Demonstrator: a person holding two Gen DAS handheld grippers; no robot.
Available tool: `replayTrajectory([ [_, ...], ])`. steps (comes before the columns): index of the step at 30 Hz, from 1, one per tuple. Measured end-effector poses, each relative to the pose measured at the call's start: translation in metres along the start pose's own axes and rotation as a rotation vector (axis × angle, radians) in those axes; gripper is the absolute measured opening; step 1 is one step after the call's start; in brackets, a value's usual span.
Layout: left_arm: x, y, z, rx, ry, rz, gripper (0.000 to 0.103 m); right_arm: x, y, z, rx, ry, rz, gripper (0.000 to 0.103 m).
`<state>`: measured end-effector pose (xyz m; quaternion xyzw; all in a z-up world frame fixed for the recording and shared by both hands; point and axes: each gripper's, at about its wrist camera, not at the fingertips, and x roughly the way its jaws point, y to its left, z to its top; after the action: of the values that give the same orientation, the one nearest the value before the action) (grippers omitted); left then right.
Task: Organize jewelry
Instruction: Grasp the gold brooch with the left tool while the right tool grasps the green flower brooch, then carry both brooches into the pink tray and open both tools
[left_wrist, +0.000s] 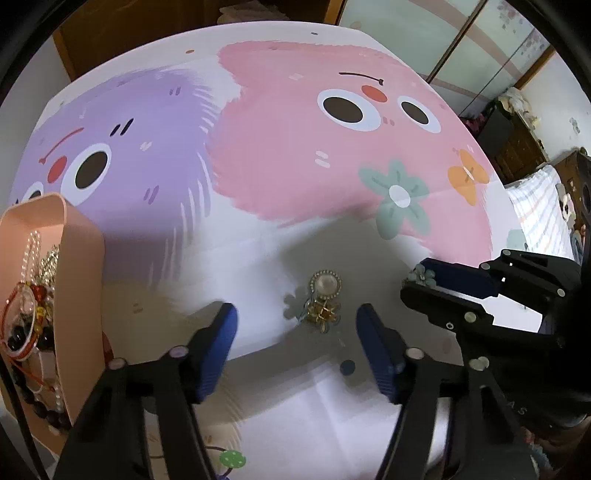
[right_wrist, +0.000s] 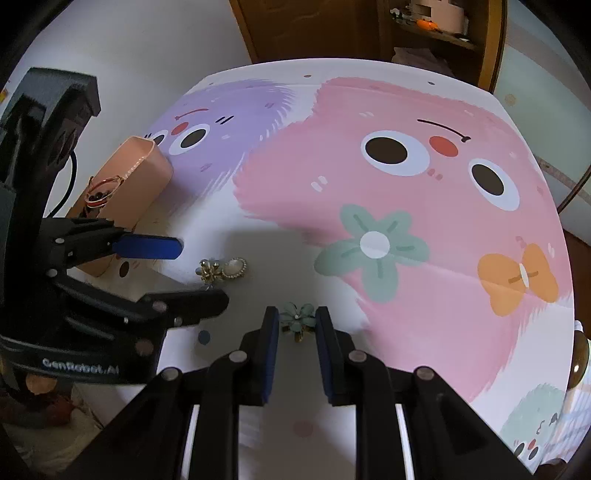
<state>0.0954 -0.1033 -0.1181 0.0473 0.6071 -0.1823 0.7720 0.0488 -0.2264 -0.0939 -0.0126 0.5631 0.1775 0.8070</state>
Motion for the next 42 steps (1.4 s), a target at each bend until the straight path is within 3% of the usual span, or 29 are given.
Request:
replayTrajectory([
  [4, 0.000, -0.004, 0.000, 0.026, 0.003, -0.001, 0.027, 0.002, -0.002, 0.003, 0.006, 0.001, 0.003, 0.020],
  [6, 0.000, -0.004, 0.000, 0.028, 0.005, -0.002, 0.019, 0.001, -0.001, 0.003, 0.009, -0.002, 0.003, 0.020],
  [15, -0.015, -0.003, -0.010, 0.008, -0.021, 0.014, 0.019, -0.008, 0.001, 0.001, 0.008, -0.019, 0.005, 0.020],
  [23, -0.067, 0.016, -0.033, -0.047, -0.114, 0.048, 0.019, -0.030, 0.023, 0.001, -0.040, -0.054, 0.014, 0.020],
  [35, -0.157, 0.093, -0.071, -0.211, -0.288, 0.124, 0.019, -0.057, 0.102, 0.030, -0.183, -0.111, 0.104, 0.020],
  [42, -0.173, 0.141, -0.086, -0.322, -0.323, 0.136, 0.019, -0.063, 0.153, 0.064, -0.229, -0.138, 0.209, 0.020],
])
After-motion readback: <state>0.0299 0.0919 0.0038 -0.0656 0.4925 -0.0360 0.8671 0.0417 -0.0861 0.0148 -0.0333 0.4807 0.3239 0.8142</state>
